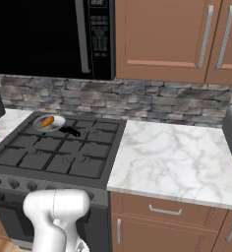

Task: Pick the croissant and place it on the pan. Then turn on the stove to warm the croissant.

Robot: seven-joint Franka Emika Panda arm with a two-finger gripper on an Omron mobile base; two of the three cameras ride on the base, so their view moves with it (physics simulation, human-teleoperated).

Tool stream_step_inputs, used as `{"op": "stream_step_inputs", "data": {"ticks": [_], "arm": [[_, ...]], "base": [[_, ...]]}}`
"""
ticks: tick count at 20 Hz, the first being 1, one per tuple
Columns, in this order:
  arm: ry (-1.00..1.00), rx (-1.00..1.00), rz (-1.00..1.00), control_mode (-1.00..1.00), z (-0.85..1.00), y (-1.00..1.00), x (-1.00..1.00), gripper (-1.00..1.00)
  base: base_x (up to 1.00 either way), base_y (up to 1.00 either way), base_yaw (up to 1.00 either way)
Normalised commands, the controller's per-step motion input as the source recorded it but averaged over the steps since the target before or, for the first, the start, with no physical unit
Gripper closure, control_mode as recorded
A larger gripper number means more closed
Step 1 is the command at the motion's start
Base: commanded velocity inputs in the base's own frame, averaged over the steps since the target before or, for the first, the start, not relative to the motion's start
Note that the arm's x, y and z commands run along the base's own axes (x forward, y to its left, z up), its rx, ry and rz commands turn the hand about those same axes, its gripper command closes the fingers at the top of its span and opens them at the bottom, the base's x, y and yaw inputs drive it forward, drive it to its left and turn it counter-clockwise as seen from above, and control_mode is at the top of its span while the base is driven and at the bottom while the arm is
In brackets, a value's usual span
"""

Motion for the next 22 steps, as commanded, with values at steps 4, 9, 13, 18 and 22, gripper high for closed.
{"op": "stream_step_inputs", "data": {"ticks": [4,9,13,18,22], "arm": [[-0.13,0.01,0.17,-1.00,-0.35,0.17,0.00,-1.00],[-0.05,0.03,0.17,-1.00,-0.49,0.20,0.00,-1.00],[-0.06,0.05,0.17,-1.00,-0.60,0.16,0.00,-1.00],[-0.08,0.05,0.17,-1.00,-0.55,0.10,0.00,-1.00],[-0.11,0.04,0.15,-1.00,-0.61,0.02,0.00,-1.00]], "base": [[0.00,0.00,0.00],[0.00,0.00,0.00],[0.00,0.00,0.00],[0.00,0.00,0.00],[0.00,0.00,0.00]]}}
